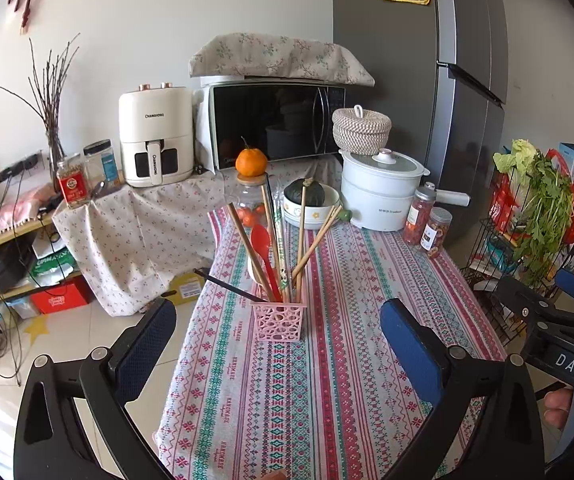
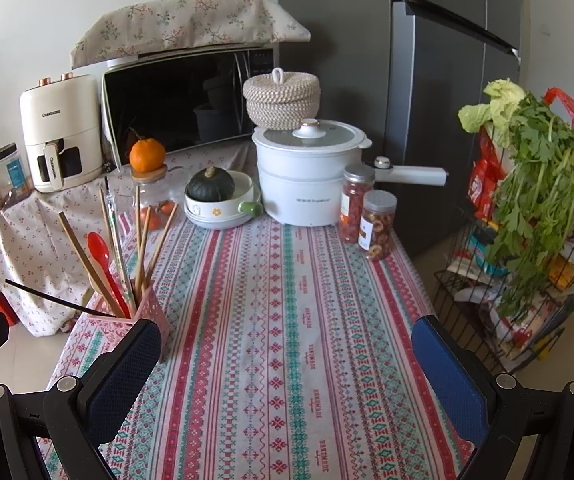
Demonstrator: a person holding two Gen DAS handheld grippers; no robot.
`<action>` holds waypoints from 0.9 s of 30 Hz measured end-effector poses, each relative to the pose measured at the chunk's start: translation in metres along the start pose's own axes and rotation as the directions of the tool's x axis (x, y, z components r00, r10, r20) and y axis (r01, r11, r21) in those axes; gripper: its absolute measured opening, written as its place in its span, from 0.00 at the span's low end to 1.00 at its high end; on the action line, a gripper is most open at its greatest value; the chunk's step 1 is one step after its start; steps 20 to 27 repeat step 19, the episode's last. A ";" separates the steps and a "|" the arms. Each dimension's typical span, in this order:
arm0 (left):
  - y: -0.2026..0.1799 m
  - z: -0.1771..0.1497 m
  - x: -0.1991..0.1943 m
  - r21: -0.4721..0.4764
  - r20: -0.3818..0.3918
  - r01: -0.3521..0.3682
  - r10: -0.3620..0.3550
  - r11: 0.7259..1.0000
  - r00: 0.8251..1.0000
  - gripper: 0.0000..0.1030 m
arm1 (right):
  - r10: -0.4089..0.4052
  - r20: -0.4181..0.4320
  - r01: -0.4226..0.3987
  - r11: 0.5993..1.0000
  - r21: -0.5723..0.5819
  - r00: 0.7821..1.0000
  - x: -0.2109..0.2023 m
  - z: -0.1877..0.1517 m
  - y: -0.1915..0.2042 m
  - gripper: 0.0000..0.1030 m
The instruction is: Organize utensils
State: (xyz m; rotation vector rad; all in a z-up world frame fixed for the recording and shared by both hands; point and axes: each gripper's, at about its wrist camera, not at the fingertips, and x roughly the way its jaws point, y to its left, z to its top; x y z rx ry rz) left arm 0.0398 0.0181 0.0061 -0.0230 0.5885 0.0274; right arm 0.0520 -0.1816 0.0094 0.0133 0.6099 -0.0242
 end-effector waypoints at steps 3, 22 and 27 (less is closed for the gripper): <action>-0.001 0.000 0.001 0.003 -0.003 0.003 -0.003 1.000 1.000 1.00 | 0.002 -0.003 -0.002 1.000 0.000 1.000 0.001 0.000 0.000 1.00; -0.002 -0.002 0.004 0.007 -0.015 0.012 -0.011 1.000 1.000 1.00 | 0.008 -0.017 -0.008 1.000 0.003 1.000 0.005 -0.002 -0.001 1.00; -0.002 -0.002 0.004 0.007 -0.015 0.012 -0.011 1.000 1.000 1.00 | 0.008 -0.017 -0.008 1.000 0.003 1.000 0.005 -0.002 -0.001 1.00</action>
